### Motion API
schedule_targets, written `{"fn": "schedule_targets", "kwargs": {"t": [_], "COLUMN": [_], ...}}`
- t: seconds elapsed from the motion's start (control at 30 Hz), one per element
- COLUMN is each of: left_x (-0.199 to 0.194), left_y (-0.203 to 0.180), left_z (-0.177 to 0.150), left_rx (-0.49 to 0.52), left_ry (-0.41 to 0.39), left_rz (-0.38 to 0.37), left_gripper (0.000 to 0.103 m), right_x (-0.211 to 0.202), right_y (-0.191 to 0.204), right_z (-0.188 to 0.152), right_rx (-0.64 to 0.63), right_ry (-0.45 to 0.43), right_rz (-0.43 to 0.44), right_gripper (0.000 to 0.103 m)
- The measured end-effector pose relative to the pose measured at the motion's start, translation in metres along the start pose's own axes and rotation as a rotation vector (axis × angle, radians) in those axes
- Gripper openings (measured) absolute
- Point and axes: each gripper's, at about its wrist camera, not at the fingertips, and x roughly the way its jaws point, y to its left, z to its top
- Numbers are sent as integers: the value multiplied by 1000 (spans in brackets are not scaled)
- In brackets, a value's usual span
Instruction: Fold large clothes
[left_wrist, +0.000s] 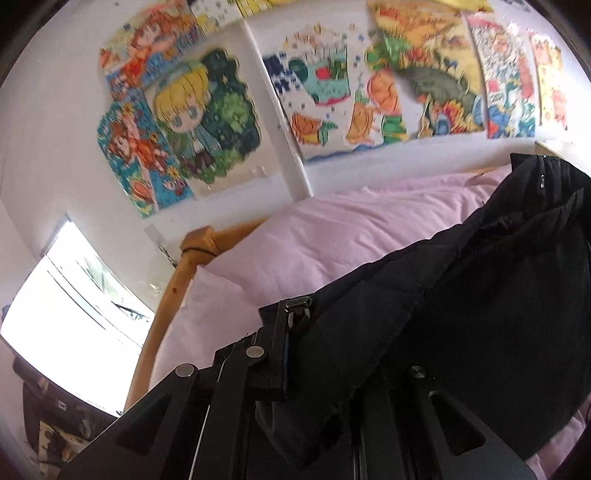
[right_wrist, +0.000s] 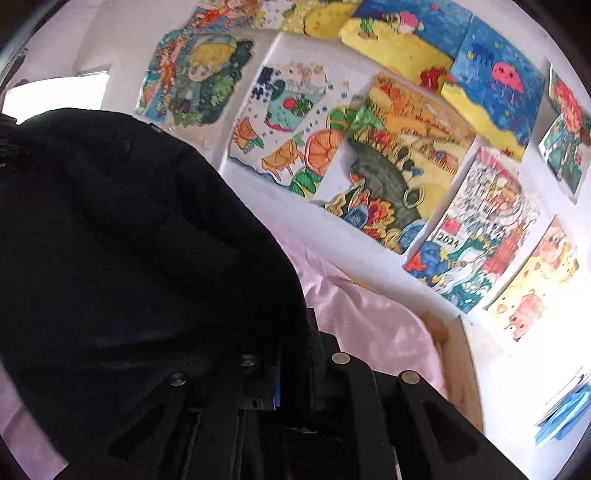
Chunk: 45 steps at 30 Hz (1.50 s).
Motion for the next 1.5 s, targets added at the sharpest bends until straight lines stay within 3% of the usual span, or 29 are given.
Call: {"fn": "schedule_targets", "kwargs": {"t": [0.27, 0.33, 0.47, 0.63, 0.83, 0.97, 1.17, 1.33, 1.5], "left_x": [72, 86, 105, 98, 77, 69, 43, 50, 31], "left_y": [-9, -10, -1, 12, 37, 60, 49, 62, 79], "left_z": [-2, -6, -12, -13, -9, -1, 12, 15, 36], "left_rx": [-8, -21, -111, -199, -357, -448, -356, -407, -419], "left_ry": [74, 91, 115, 93, 58, 89, 50, 171, 180], "left_rz": [-16, -33, -110, -189, -314, -428, -361, -470, -491], "left_gripper": [10, 10, 10, 10, 14, 16, 17, 20, 37], "right_x": [77, 84, 97, 104, 99, 102, 113, 129, 142], "right_y": [-6, -5, -11, -13, -26, -27, -23, -38, -44], "right_z": [-10, -12, -18, -25, -29, -29, -27, -35, -42], "right_rx": [59, 59, 101, 129, 192, 193, 164, 246, 294], "right_ry": [45, 49, 59, 56, -2, -9, 2, 62, 87], "right_rz": [-3, -25, -47, -87, -61, -44, -67, -47, -18], "right_gripper": [24, 38, 54, 75, 88, 94, 100, 102, 103]}}
